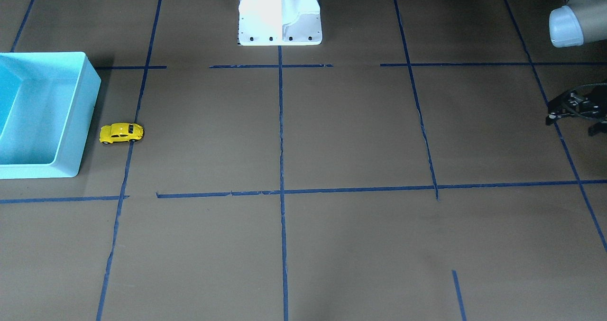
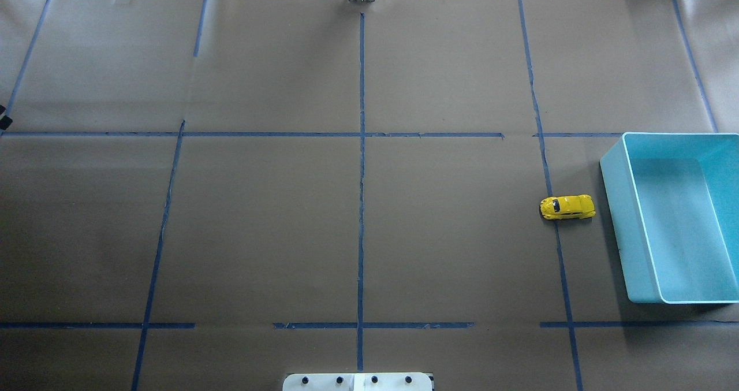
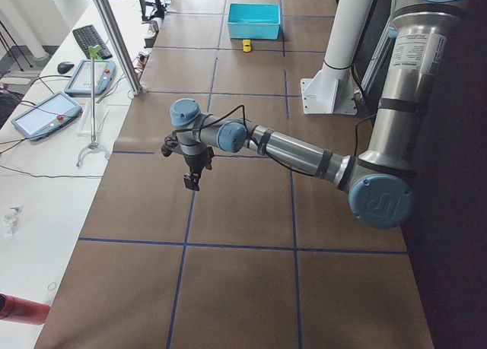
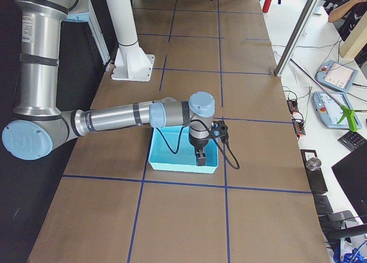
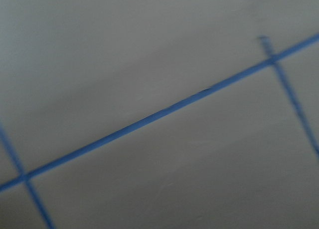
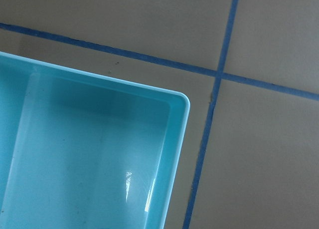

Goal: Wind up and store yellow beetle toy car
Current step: 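Reach the right gripper down to the car beside the blue bin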

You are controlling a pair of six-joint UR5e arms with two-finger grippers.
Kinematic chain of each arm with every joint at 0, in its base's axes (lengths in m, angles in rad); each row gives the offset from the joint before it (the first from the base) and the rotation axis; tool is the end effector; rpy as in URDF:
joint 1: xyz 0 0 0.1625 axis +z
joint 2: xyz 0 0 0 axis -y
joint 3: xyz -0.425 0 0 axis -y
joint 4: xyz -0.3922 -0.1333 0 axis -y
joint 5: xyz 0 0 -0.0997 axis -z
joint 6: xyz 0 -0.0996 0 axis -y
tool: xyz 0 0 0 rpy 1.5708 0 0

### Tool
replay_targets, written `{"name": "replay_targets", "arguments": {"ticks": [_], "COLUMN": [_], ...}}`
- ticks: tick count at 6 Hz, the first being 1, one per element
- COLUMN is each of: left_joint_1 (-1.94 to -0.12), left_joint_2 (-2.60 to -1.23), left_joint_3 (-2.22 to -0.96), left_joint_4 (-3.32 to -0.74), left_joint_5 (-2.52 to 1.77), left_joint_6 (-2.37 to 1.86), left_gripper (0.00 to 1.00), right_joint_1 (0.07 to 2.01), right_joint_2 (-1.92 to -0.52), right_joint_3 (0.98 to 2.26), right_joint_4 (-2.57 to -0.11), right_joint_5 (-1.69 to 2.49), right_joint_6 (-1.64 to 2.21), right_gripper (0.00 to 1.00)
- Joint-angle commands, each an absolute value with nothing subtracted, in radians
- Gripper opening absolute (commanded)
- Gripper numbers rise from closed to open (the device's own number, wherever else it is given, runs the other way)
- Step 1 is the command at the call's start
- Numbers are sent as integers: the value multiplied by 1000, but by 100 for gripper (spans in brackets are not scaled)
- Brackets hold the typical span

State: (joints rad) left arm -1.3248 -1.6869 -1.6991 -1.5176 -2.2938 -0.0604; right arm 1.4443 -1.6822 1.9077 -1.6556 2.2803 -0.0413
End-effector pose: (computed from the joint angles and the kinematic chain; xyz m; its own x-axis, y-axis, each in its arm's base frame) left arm 0.0666 -0.5420 0.5441 0.7098 0.2465 -0.6599 -0.1966 0.9689 0.1505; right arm 0.0118 -0.4494 0.5580 0.7353 -0.2267 0.6387 0.1554 0.9737 0.1667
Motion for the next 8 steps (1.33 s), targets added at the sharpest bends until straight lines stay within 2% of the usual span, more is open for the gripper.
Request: {"name": "replay_targets", "arguments": {"ticks": [1,3,5,8], "left_joint_1": [-1452,-1554,-1578,-1582], "left_joint_2": [-1619,-1530,-1499,-1421], "left_joint_3": [-1625,-1640,-1673,-1744], "left_joint_4": [-1523,-1532,-1537,-1540], "left_joint_5": [-2299,-2303,-2301,-2344], "left_joint_6": [-72,-60,108,129], "left_gripper": [100,100,100,100], "right_joint_1": [1319,1118,946,715], "right_joint_2": [-1611,-1525,-1525,-1522], "right_joint_3": [1959,2011,2031,2014], "right_joint_4": [-1658,-1664,-1623,-1537], "right_joint_5": [2270,2213,2130,1930], "right_joint_6": [-40,-41,-176,-288], "right_gripper": [100,100,100,100]}}
